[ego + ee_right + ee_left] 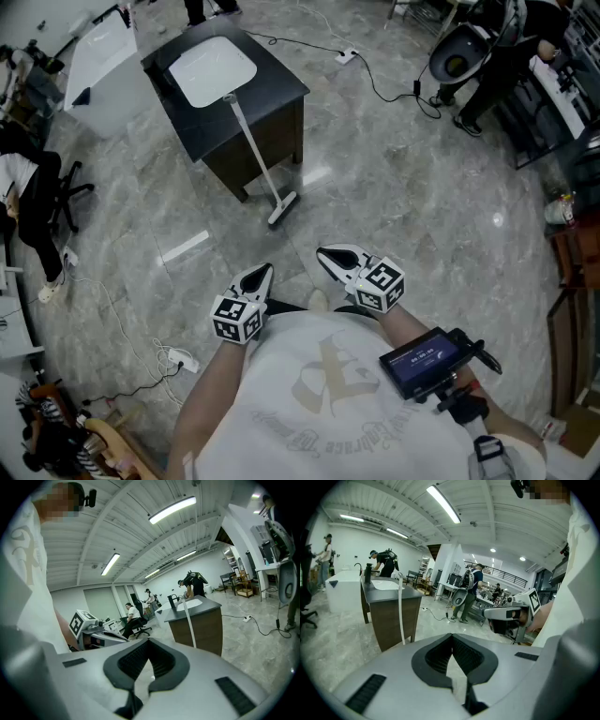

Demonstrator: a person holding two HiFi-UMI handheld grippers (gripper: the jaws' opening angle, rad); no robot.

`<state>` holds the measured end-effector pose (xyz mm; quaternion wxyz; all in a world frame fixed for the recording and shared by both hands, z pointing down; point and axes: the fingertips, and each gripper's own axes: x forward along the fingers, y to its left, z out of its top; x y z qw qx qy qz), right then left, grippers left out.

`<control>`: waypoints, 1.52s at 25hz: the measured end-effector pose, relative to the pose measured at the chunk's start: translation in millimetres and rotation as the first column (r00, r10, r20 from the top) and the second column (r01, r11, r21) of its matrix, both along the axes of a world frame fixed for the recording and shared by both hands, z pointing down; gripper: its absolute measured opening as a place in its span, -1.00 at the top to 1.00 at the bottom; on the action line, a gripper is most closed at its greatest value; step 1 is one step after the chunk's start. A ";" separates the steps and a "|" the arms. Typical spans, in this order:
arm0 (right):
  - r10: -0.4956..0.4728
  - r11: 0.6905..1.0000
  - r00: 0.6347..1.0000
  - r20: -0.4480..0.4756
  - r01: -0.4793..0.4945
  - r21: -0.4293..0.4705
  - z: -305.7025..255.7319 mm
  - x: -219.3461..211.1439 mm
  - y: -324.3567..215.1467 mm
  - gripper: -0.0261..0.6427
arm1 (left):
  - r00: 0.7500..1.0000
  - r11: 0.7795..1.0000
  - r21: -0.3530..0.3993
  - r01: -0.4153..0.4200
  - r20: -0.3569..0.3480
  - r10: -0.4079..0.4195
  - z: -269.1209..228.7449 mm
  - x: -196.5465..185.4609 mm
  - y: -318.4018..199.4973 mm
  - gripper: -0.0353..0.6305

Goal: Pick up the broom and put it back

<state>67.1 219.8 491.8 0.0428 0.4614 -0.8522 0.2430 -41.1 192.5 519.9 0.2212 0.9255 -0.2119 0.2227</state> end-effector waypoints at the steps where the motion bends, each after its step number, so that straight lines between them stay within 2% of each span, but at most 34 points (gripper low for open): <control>1: 0.007 1.000 1.000 0.000 -0.007 0.003 -1.2 0.9 2.1 0.87 | 1.000 1.000 0.004 0.005 -0.003 -0.005 -3.2 0.4 0.9 0.86; 7: 0.077 0.997 0.997 0.010 -0.077 0.002 -2.1 10.0 7.7 0.87 | 1.000 1.000 0.027 0.015 -0.009 -0.015 -13.2 -3.0 8.2 0.86; 15: 0.065 0.998 0.998 -0.010 -0.066 -0.017 5.1 5.6 12.5 0.87 | 0.998 0.998 0.031 0.056 -0.014 -0.055 -11.5 -13.6 9.7 0.86; 27: 0.048 0.998 0.999 0.009 -0.048 -0.038 6.8 -1.4 29.5 0.87 | 0.995 0.994 0.035 0.103 -0.004 -0.103 -21.4 -28.0 32.2 0.86; 33: 0.047 0.998 0.998 0.028 -0.046 -0.046 12.5 -10.7 20.8 0.87 | 0.993 0.993 0.010 0.118 0.015 -0.118 -14.1 -41.6 33.4 0.86; 38: 0.065 0.996 0.997 0.027 -0.063 -0.070 29.7 -3.5 4.7 0.87 | 0.994 0.994 -0.017 0.103 0.029 -0.103 4.5 -37.7 19.1 0.86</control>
